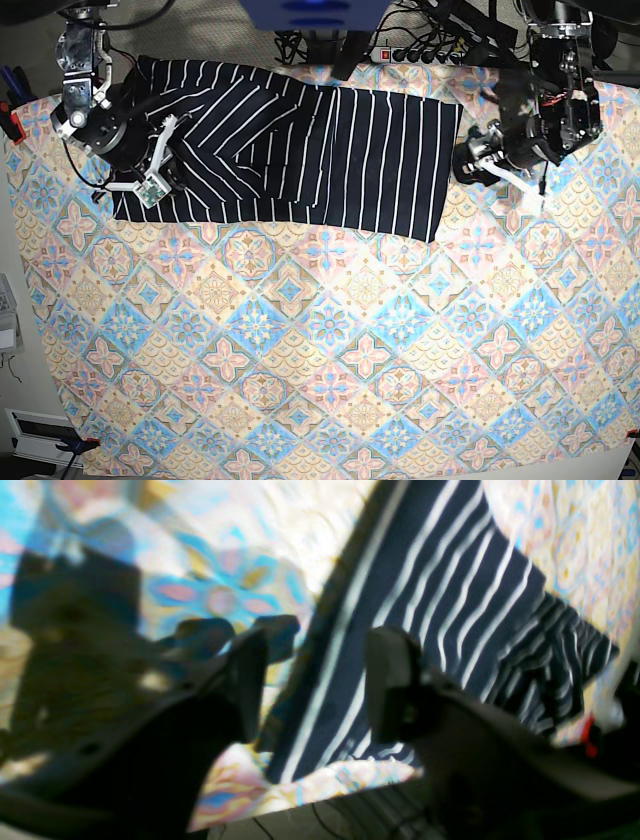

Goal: Fold the T-shirt properly
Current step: 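Release the left gripper and pull it back to the shirt's end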

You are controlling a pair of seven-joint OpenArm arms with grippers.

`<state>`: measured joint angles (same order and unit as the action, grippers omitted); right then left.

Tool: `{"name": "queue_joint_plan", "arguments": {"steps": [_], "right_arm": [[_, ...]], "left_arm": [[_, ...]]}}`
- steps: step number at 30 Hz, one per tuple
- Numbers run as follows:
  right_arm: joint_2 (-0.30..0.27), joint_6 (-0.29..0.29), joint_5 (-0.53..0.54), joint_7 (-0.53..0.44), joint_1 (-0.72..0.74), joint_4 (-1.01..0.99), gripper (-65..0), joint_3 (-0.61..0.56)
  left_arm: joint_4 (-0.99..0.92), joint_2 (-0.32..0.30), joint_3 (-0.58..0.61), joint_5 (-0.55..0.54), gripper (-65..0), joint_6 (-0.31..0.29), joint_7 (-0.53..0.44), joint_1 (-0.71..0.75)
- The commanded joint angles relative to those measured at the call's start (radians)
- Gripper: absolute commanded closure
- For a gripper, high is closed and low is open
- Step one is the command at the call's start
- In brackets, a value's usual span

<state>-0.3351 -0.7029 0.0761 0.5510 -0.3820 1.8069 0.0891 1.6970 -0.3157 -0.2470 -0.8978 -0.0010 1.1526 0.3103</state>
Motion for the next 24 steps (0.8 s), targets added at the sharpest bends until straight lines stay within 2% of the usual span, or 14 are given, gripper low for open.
{"name": "queue_joint_plan", "arguments": {"steps": [1,4,11,21,24], "right_arm": [[-0.012,0.005,0.011,-0.021,0.007,0.018,-7.1,0.007],[-0.012,0.005,0.011,-0.021,0.007,0.018,-7.1,0.007],[-0.012,0.005,0.011,-0.021,0.007,0.018,-7.1,0.007],[-0.012,0.005,0.011,-0.021,0.007,0.018,-7.1,0.007],[-0.012,0.005,0.011,-0.021,0.007,0.018,-7.1,0.007]], "left_arm": [[0.018,-0.015,-0.002,-0.008,-36.9,-0.003,-0.007,-0.007],[0.016,-0.012,0.018,-0.008,-39.4,-0.003,-0.009,-0.007],[0.004,-0.009,0.028,-0.001,-39.3,-0.003,-0.012,-0.027],[-0.094,-0.007,0.120,-0.001,-39.3,-0.003,-0.015,-0.093],[-0.097,0.010,0.122,0.003,-39.3,-0.003,-0.015,-0.101]]}}
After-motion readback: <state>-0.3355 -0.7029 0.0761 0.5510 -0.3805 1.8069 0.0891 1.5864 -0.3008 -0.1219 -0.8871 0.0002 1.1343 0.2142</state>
